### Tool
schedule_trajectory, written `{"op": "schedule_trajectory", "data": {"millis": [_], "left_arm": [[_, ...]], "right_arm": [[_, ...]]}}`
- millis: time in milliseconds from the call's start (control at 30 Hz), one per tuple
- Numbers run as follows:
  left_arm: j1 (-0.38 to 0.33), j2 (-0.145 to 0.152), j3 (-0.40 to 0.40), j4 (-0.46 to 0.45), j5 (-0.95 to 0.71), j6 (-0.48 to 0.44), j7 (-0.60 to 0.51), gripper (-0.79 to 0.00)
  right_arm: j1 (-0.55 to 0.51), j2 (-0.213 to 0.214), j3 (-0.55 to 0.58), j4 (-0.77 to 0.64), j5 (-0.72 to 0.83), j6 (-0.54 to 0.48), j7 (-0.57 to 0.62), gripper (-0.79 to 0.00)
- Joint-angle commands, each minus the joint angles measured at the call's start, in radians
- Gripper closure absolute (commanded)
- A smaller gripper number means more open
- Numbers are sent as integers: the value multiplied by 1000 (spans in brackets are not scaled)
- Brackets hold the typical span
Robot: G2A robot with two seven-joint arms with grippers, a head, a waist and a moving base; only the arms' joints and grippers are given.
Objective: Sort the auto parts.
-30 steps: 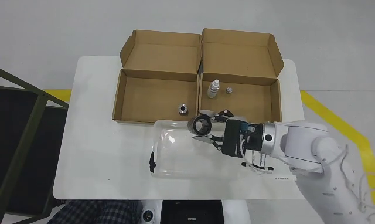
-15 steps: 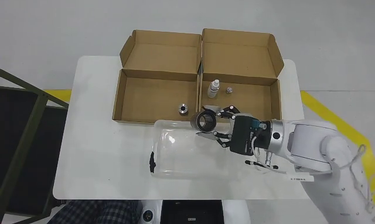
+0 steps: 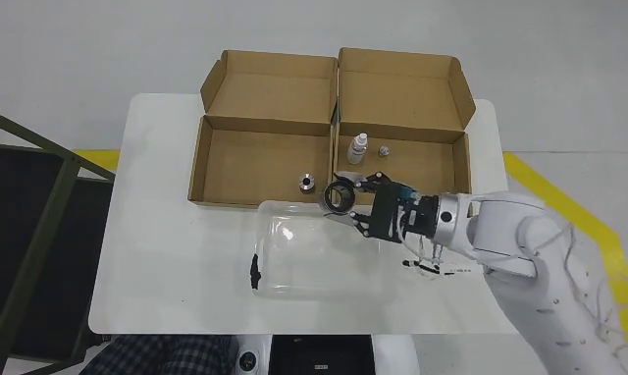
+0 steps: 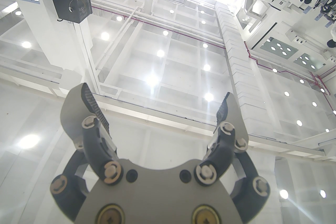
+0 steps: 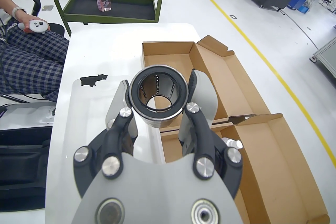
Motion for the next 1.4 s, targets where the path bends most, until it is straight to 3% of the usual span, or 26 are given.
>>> {"op": "schedule_trajectory", "data": {"millis": [0, 467, 867, 1367], "left_arm": [[0, 0, 0, 0, 0, 0, 0, -785], [0, 0, 0, 0, 0, 0, 0, -785], [0, 0, 0, 0, 0, 0, 0, -785], [0, 0, 0, 0, 0, 0, 0, -785]], "right_arm": [[23, -5, -34, 30, -18, 13, -3, 0], [246, -66, -278, 252, -79, 102, -17, 0], [420, -137, -419, 434, -86, 246, -17, 0], [508, -210, -527, 641, -142, 373, 1, 0]]}}
